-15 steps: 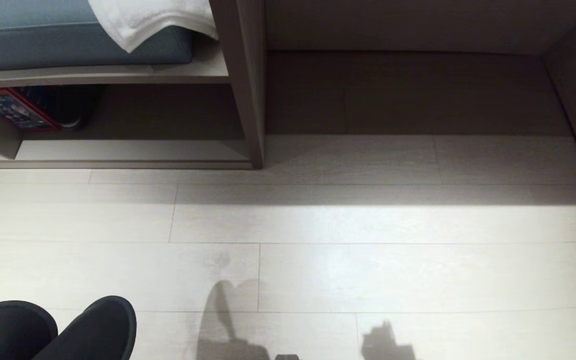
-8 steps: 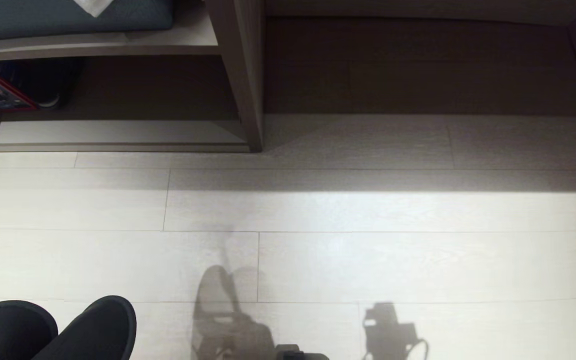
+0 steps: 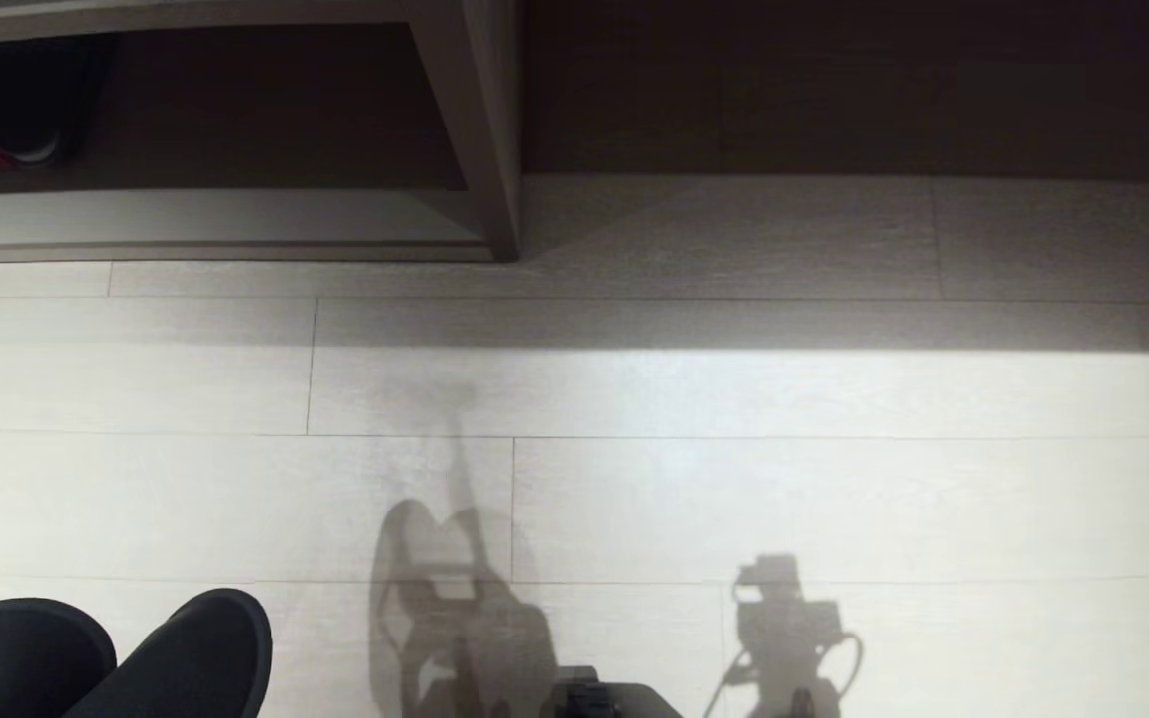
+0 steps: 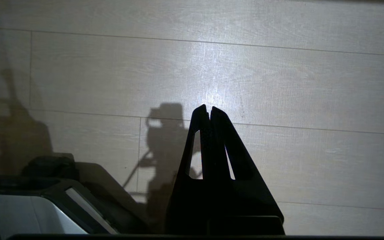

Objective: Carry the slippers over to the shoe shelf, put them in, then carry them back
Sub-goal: Place the slippers into the shoe cabinet

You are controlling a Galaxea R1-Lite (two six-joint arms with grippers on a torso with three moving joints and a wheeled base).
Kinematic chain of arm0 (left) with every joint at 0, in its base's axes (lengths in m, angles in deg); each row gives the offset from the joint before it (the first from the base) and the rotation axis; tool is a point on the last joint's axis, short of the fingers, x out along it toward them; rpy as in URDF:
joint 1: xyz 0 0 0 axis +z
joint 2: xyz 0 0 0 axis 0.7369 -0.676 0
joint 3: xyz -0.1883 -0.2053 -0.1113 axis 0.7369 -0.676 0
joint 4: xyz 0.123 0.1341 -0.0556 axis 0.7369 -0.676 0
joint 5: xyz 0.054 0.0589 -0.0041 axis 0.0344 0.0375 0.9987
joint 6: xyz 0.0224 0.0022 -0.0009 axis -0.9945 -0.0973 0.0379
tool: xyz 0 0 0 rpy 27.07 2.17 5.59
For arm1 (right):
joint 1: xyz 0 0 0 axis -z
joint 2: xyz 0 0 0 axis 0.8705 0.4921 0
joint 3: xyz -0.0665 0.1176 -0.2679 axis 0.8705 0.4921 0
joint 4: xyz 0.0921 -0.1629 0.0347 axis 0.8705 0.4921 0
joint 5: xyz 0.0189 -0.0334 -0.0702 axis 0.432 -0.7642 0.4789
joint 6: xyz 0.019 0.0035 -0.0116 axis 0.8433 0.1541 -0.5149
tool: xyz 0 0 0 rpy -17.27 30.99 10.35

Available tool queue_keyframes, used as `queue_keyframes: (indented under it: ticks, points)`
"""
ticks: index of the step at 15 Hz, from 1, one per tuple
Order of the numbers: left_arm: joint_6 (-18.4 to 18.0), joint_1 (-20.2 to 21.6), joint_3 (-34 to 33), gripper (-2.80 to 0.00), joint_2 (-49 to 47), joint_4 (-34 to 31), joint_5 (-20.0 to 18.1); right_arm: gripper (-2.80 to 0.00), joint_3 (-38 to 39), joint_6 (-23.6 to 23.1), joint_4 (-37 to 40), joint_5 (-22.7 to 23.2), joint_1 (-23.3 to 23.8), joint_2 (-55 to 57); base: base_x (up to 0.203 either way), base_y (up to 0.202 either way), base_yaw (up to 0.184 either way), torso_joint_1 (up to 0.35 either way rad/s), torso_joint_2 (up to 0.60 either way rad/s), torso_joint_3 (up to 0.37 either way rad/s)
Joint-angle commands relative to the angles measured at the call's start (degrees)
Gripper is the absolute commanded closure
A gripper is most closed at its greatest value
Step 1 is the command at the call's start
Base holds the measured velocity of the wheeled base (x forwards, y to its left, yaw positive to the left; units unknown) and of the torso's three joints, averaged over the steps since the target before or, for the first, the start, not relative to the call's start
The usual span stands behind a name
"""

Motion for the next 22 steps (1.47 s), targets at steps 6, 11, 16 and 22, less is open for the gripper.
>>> queue_keyframes:
  ticks: [6, 11, 16, 22]
  points:
    - [0.0, 0.0, 0.0, 0.00, 0.0, 0.0, 0.0, 0.00, 0.0, 0.0, 0.0, 0.0, 0.0, 0.0, 0.000, 0.000, 0.000, 0.001, 0.00, -0.199]
    - [-0.1, 0.0, 0.0, 0.00, 0.0, 0.0, 0.0, 0.00, 0.0, 0.0, 0.0, 0.0, 0.0, 0.0, 0.000, 0.000, 0.000, 0.002, 0.00, -0.197]
    - [-0.3, 0.0, 0.1, 0.00, 0.0, 0.0, 0.0, 0.00, 0.0, 0.0, 0.0, 0.0, 0.0, 0.0, 0.000, 0.000, 0.000, 0.003, 0.00, -0.198]
    - [-0.3, 0.0, 0.0, 0.00, 0.0, 0.0, -0.1, 0.00, 0.0, 0.0, 0.0, 0.0, 0.0, 0.0, 0.000, 0.000, 0.000, 0.002, 0.00, -0.175]
